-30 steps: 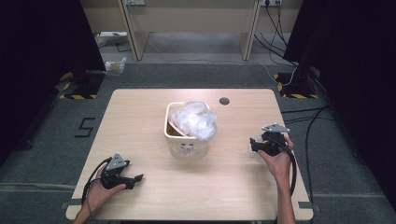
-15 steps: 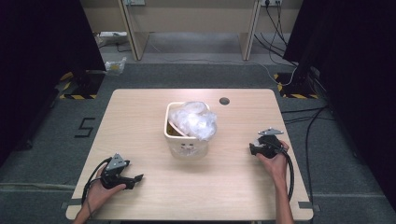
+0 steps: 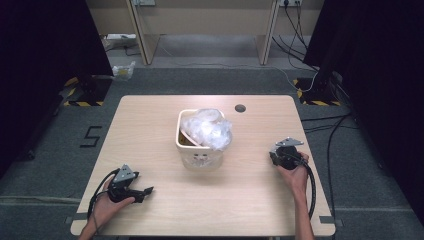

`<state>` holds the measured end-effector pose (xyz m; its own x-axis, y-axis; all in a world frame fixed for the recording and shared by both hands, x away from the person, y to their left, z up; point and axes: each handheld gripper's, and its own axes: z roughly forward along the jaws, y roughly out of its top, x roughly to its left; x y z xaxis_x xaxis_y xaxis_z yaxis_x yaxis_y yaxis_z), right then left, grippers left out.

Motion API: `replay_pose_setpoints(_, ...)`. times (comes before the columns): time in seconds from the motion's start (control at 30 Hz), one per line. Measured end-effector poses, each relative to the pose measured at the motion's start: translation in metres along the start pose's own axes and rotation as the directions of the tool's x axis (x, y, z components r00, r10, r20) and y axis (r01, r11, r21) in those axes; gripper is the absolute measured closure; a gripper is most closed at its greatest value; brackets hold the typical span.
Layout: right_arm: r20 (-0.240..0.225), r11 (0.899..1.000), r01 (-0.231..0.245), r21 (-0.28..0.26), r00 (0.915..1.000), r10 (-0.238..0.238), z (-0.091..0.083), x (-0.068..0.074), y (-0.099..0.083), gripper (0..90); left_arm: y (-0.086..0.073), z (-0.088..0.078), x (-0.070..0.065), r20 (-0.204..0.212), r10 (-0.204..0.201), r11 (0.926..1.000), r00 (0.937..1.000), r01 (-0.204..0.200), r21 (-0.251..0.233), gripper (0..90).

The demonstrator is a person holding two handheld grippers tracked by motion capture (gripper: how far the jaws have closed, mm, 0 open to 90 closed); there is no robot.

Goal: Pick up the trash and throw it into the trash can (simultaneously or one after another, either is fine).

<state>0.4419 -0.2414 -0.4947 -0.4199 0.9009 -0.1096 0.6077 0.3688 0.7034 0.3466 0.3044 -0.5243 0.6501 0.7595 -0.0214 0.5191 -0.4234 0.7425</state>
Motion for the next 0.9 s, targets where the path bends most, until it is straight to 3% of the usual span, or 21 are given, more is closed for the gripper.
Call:
replay_pose_setpoints(0.47,-0.044,0.990,0.047,-0.132,0.9976,-0.053,-0.036,0.018,0.028,73.7,0.000,0.000,0.000,0.000,-0.001,1.0000,1.0000,0.001,0.000,13.6)
replay_pose_setpoints(0.9,-0.103,0.976,0.061,-0.207,0.9912,-0.083,-0.056,0.036,0.046,73.4,0.000,0.000,0.000,0.000,-0.001,1.0000,1.0000,0.001,-0.001,13.6)
